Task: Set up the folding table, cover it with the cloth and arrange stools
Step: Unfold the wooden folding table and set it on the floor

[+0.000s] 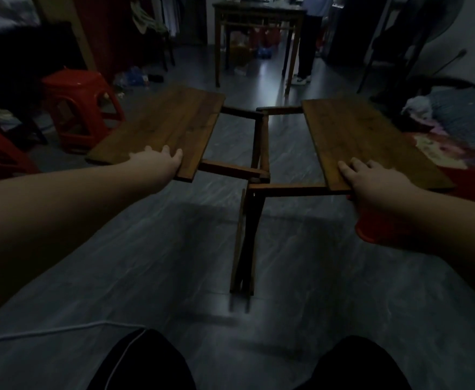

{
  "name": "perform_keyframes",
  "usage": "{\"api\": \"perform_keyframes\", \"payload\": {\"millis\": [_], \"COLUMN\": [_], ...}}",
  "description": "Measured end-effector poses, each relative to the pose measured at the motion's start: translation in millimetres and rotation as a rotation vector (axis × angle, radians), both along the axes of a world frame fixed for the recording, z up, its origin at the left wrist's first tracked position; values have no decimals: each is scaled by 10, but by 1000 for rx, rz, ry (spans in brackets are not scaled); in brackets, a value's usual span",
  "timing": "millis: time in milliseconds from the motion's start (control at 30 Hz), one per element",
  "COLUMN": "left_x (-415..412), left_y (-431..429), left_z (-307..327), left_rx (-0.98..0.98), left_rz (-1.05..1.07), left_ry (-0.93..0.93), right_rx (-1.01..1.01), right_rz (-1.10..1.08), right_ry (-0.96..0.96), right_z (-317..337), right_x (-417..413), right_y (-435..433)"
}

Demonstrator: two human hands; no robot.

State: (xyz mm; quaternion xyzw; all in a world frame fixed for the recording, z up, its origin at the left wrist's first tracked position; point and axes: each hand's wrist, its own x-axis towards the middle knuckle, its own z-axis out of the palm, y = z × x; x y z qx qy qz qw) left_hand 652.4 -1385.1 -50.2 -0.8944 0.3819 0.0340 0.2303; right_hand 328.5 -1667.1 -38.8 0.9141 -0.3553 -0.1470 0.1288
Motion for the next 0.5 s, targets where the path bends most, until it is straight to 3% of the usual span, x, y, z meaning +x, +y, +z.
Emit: {"api": "perform_keyframes", "payload": {"millis": [233,500], "left_x": [-404,-565], "left_y": [-304,-389], "left_z": [-51,-209], "left_rx": [69,135], "left_rz": [-58,25], "left_ry": [-52,-22], "right_rx": [-124,-49], "right_rz": [75,140], "right_ry": [86,138], "right_z": [100,-184], "right_x": [368,1009], "right_y": [430,858]}}
